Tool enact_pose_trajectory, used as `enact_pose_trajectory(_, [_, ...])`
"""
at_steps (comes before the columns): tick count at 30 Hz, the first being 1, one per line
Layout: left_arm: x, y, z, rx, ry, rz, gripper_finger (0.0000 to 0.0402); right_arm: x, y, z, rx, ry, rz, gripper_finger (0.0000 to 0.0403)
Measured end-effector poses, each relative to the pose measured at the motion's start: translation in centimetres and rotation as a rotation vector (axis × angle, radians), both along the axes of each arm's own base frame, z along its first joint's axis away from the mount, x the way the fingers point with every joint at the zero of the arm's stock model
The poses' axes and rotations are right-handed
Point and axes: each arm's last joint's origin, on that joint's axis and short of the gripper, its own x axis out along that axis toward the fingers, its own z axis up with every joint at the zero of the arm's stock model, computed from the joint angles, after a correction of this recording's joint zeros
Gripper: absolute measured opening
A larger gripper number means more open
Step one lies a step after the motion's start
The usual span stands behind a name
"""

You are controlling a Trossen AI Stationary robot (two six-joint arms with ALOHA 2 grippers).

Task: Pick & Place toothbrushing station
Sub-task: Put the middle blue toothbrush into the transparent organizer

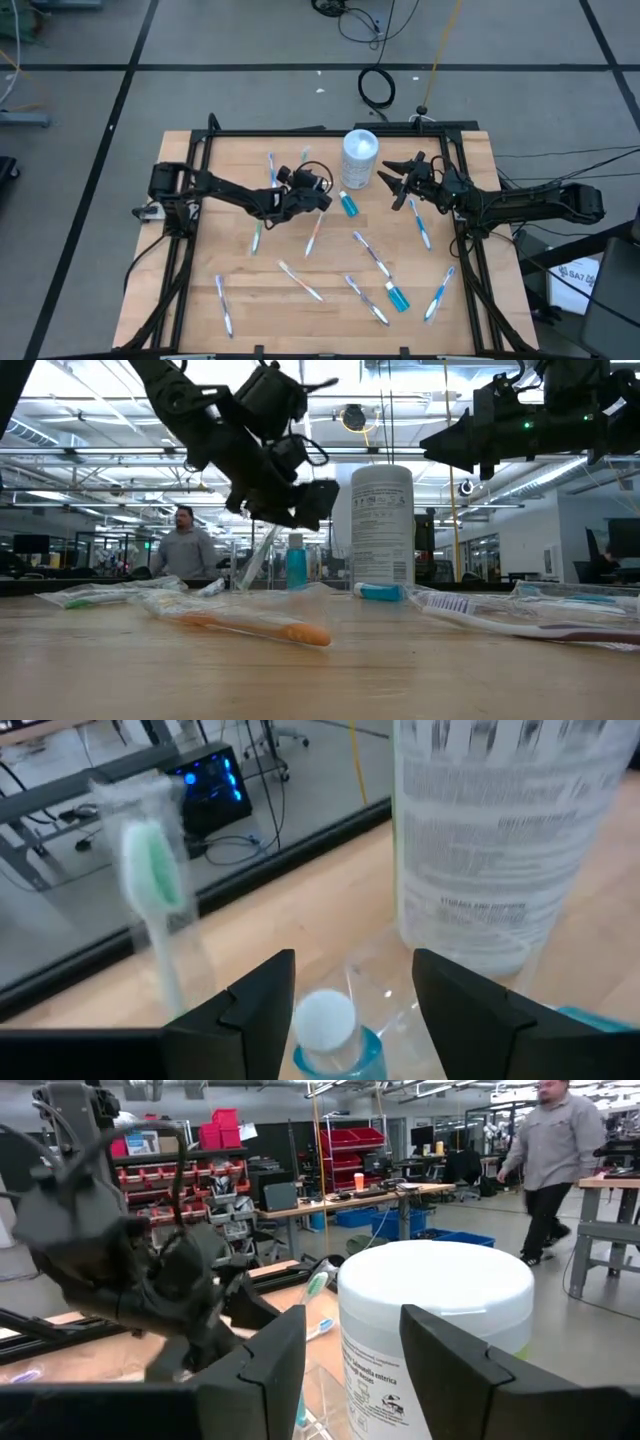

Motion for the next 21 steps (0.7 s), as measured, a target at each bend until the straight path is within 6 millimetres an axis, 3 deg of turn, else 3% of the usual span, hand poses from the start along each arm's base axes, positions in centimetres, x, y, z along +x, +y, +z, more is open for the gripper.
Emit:
enact_pose_trajectory(7, [-2.1, -1.1, 4.6, 0.033, 0.051, -0.083, 0.0211, 0.0, 0.0, -0.1, 0.003, 0.01, 0.0, 0.0155])
enact_pose_trajectory(15, [-6.6, -2.3, 9.5, -0.052, 0.123, -0.25, 0.0212, 0.0, 0.1, -0.3, 0.029, 0.023, 0.007, 0.0155])
enact_pose_trajectory(21, [-10.4, -3.0, 11.7, -0.063, 0.223, -0.317, 0.0212, 1.4, 1.0, 0.2, 0.002, 0.074, 0.068, 0.0155])
